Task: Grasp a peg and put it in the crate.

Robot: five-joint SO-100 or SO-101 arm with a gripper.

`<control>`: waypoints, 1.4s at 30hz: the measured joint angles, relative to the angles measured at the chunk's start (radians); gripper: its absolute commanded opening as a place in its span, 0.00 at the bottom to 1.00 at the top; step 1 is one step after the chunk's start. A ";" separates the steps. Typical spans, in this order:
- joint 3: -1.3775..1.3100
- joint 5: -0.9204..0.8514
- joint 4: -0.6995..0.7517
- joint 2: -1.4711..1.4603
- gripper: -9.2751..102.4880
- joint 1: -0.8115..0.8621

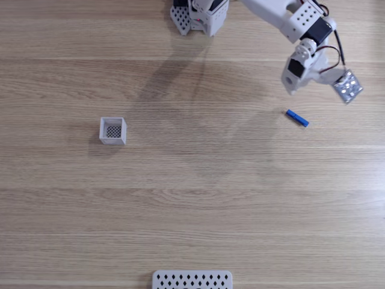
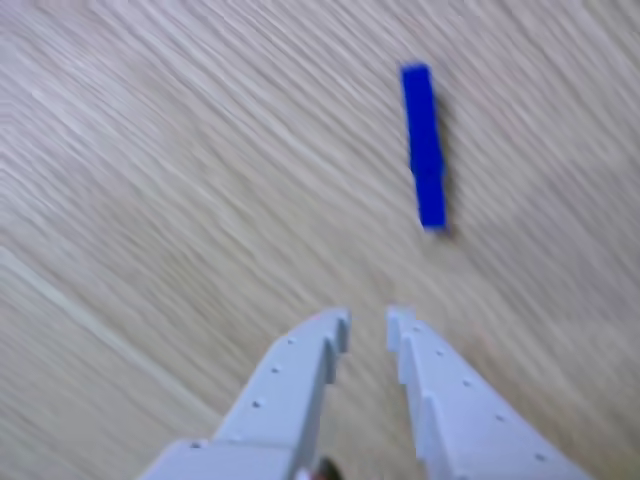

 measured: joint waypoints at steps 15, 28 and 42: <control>-0.003 -0.216 -0.206 -0.081 0.20 0.094; -0.003 -0.219 -0.219 -0.144 0.22 0.118; -0.003 -0.219 -0.221 -0.179 0.10 0.092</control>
